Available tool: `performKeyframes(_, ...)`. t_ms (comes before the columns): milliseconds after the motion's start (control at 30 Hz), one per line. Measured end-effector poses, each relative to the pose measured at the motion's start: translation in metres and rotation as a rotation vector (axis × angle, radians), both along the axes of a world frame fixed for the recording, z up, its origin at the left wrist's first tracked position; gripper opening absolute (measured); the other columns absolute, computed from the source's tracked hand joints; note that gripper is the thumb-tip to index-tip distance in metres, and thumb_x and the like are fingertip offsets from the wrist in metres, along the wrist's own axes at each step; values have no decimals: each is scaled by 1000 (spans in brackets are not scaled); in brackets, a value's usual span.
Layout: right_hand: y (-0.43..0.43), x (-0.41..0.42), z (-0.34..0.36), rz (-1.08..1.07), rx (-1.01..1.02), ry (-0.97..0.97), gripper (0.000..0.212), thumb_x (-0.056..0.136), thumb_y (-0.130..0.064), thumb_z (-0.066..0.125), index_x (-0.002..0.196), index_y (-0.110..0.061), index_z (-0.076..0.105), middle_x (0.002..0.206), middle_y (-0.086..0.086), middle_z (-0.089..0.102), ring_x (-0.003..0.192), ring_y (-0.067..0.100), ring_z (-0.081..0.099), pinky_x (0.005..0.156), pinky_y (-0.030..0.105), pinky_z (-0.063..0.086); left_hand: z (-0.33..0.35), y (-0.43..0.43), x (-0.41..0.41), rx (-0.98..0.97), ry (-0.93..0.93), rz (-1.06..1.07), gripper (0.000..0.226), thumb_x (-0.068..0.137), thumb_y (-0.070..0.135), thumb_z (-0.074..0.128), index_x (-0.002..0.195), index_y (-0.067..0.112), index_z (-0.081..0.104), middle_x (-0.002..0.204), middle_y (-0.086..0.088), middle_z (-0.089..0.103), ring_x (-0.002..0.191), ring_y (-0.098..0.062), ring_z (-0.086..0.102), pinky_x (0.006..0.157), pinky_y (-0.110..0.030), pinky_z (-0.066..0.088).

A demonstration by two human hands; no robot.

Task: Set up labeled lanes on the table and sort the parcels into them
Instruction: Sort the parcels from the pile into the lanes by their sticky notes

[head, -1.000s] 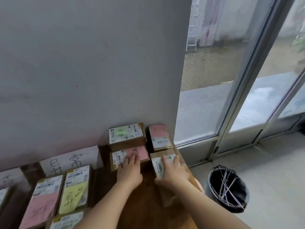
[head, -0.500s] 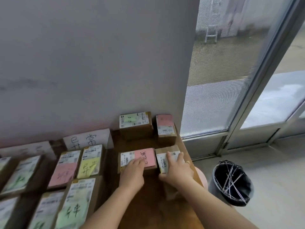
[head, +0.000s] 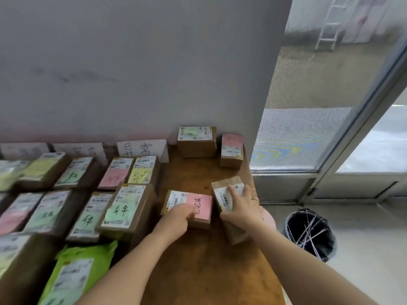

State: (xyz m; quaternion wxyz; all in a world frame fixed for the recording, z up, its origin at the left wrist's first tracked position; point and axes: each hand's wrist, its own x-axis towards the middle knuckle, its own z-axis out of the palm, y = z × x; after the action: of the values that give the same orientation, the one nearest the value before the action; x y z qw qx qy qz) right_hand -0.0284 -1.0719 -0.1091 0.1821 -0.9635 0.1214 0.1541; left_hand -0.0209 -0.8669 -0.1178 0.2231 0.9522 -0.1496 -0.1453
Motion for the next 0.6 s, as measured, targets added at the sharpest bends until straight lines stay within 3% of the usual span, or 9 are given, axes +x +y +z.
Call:
performKeyframes(67,-2,2,-1,19,15,8,95,73,-61,66,148,-42,11,156,9,2,134,42,31,106,50,36,3,-9,5,19,-15,51,35,98,12,38,130,19,51,134,-3,48,125,-19,44,103,-31,38)
performKeyframes(167,-6,4,-4,36,50,83,86,82,-63,59,149,-41,11,158,6,-1,139,39,25,109,51,35,3,-25,14,200,-23,150,59,96,26,48,148,35,22,150,-4,21,136,-27,25,108,-41,34)
performKeyframes(267,-14,10,-3,43,76,76,56,98,-51,38,149,-37,20,157,5,13,137,38,29,106,48,35,3,-41,23,188,172,218,62,98,30,44,148,45,11,159,0,-9,144,-37,-4,113,-59,19)
performKeyframes(333,-21,15,-2,-6,111,30,47,103,-41,28,149,-32,27,152,5,29,133,37,35,101,43,36,-1,-49,30,211,239,185,56,100,30,38,148,46,13,159,1,-15,144,-38,-15,111,-67,11)
performKeyframes(467,-41,15,-9,-102,164,-10,40,102,-36,26,138,-34,45,142,1,44,126,32,43,99,41,38,-5,-50,39,235,235,80,43,102,33,29,144,40,28,159,2,8,145,-36,-11,107,-72,7)
performKeyframes(600,-46,11,-14,-120,170,-54,39,101,-26,29,132,-31,52,139,3,46,121,31,48,96,40,43,-4,-39,37,284,251,-148,37,102,39,27,124,30,55,148,2,39,146,-23,10,109,-70,-1)
